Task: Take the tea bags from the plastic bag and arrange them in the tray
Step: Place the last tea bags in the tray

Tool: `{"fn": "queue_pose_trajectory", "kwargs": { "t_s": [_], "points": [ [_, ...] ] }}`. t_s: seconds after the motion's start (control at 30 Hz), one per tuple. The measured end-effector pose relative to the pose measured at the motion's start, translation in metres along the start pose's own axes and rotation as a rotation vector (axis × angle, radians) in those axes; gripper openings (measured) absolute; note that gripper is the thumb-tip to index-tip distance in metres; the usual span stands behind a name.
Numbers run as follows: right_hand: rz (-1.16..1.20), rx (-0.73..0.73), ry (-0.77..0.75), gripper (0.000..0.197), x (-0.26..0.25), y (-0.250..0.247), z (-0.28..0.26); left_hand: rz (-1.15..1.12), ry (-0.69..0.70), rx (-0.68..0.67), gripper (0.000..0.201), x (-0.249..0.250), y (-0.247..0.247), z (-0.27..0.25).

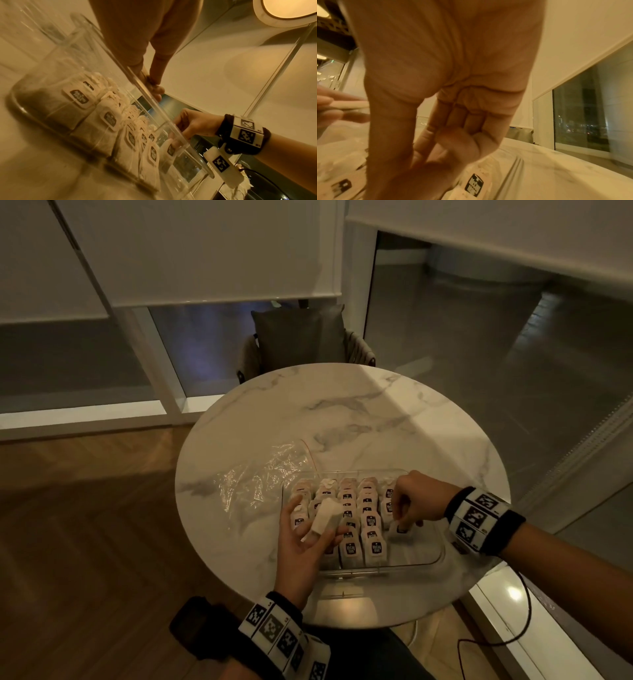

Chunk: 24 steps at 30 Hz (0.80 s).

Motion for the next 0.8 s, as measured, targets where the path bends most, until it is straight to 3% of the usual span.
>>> {"fn": "queue_pose_trajectory", "kwargs": {
  "t_s": [0.1,0.3,0.43,0.57,0.63,0.8],
  "points": [
    [-0.081,0.014,0.007,0.01,-0.001,-0.003,0.013,0.016,-0.012,-0.021,0.055,0.0,0.0,0.0],
    [-0.198,0.125,0.035,0.016,0.0,-0.009,0.028,0.011,-0.016,-0.034,0.052,-0.002,-0.003,0.002],
    [-0.166,0.129,0.043,0.012,0.007,-0.007,0.029,-0.01,-0.027,-0.034,0.048,-0.003,-0.004,0.002],
    [-0.133,0.224,0.05,0.015,0.012,-0.014,0.023,-0.029,-0.035,-0.026,0.041,-0.003,-0.002,0.003],
    [-0.036,0.288,0.012,0.015,0.006,-0.022,0.014,-0.023,-0.031,-0.034,0.037,-0.003,-0.002,0.003],
    [0.535,0.317,-0.128,0.02,-0.032,-0.023,-0.016,-0.055,-0.012,-0.093,0.035,-0.003,0.0,0.003]
  ]
}}
Point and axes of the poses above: each hand's wrist, its own z-axis towards the middle knuckle, its own y-axis out of the palm, x = y × z, the point moved 4 cm from there along z, towards the middle knuckle, and after that the axes turned 2 degrees about x, right-handed, at the moved point
